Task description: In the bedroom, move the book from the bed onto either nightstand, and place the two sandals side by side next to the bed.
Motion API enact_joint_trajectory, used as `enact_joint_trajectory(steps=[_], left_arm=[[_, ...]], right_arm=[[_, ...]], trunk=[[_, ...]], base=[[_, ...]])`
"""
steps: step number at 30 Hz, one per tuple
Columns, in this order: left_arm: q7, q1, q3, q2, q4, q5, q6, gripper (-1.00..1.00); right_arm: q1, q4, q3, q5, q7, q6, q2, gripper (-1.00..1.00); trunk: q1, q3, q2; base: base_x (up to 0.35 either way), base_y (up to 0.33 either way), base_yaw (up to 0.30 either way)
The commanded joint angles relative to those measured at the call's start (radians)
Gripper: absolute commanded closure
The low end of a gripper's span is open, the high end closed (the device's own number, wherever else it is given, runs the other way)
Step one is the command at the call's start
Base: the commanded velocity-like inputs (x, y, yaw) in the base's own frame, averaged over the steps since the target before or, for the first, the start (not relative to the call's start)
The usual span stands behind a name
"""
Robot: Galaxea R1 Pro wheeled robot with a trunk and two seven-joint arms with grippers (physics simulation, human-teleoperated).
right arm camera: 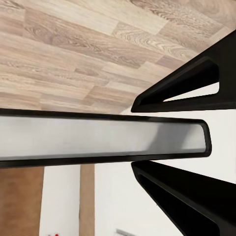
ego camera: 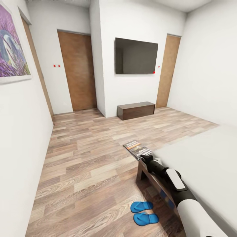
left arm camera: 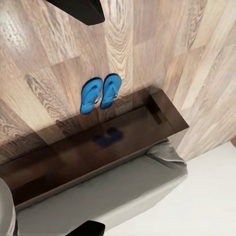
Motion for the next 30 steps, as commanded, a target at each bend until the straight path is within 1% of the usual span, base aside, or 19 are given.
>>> enact_joint_trajectory(steps=[1,16,22,30], left_arm=[[-0.002,-0.001,0.0,0.0,0.001,0.0,-0.006,-1.0],[-0.002,-0.001,0.0,-0.005,0.001,0.0,-0.007,-1.0],[-0.002,-0.001,-0.001,-0.006,0.001,0.0,-0.009,-1.0],[-0.001,-0.001,-0.001,-0.006,0.001,0.0,-0.009,-1.0]], right_arm=[[-0.001,0.0,-0.006,0.004,0.002,0.007,0.001,1.0],[-0.001,0.0,-0.009,0.002,0.002,0.007,0.003,1.0],[-0.001,0.0,-0.009,0.001,0.001,0.007,0.003,1.0],[-0.001,0.0,-0.009,0.001,0.001,0.006,0.003,1.0]], trunk=[[-0.004,0.002,0.007],[-0.062,0.049,0.112],[-0.085,0.068,0.154],[-0.085,0.068,0.154]], base=[[0.0,0.0,0.087],[0.0,0.0,0.034],[0.0,0.0,0.171],[0.0,0.0,0.235]])
